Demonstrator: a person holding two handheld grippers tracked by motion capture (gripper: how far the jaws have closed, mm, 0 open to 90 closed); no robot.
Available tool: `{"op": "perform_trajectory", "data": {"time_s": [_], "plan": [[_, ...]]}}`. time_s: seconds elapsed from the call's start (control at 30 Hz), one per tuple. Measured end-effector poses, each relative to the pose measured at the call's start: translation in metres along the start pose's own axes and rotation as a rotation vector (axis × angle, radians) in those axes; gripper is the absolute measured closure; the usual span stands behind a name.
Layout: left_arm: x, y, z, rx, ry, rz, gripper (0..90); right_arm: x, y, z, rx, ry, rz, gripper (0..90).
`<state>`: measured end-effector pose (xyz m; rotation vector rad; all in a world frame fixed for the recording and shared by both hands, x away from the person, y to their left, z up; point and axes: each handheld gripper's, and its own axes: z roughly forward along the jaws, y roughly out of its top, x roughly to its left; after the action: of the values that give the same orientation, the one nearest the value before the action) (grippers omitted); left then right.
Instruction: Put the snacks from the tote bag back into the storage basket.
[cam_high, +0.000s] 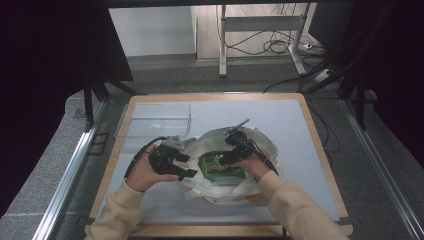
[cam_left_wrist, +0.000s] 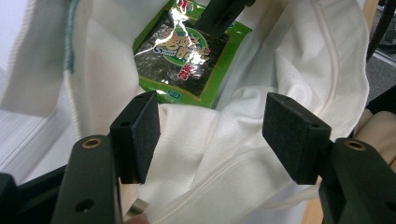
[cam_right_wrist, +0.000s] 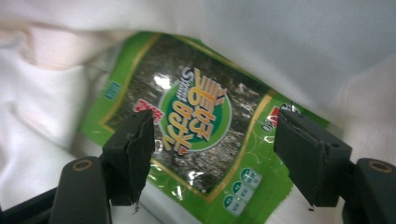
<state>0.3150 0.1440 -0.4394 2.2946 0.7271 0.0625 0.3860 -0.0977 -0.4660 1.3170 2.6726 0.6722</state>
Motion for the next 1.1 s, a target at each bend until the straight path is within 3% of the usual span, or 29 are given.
{"op": "perform_trajectory", "data": {"time_s": [0.5,0.83,1.0,1.1], "plan": [[-0.001,0.000,0.001,0.005,-0.005,0.011,36.4,-0.018,-0.010,0.018,0.104,-0.074,0.118,23.5],[-0.002,0.000,0.003,0.010,-0.002,0.014,36.2,-0.025,-0.010,0.029,0.123,-0.003,0.168,26.9],[-0.002,0.000,0.004,0.011,0.000,0.015,36.1,-0.024,-0.010,0.028,0.110,0.002,0.143,37.2],[-0.002,0.000,0.004,0.012,0.000,0.016,36.1,-0.024,-0.010,0.028,0.103,0.032,0.139,48.5]]}}
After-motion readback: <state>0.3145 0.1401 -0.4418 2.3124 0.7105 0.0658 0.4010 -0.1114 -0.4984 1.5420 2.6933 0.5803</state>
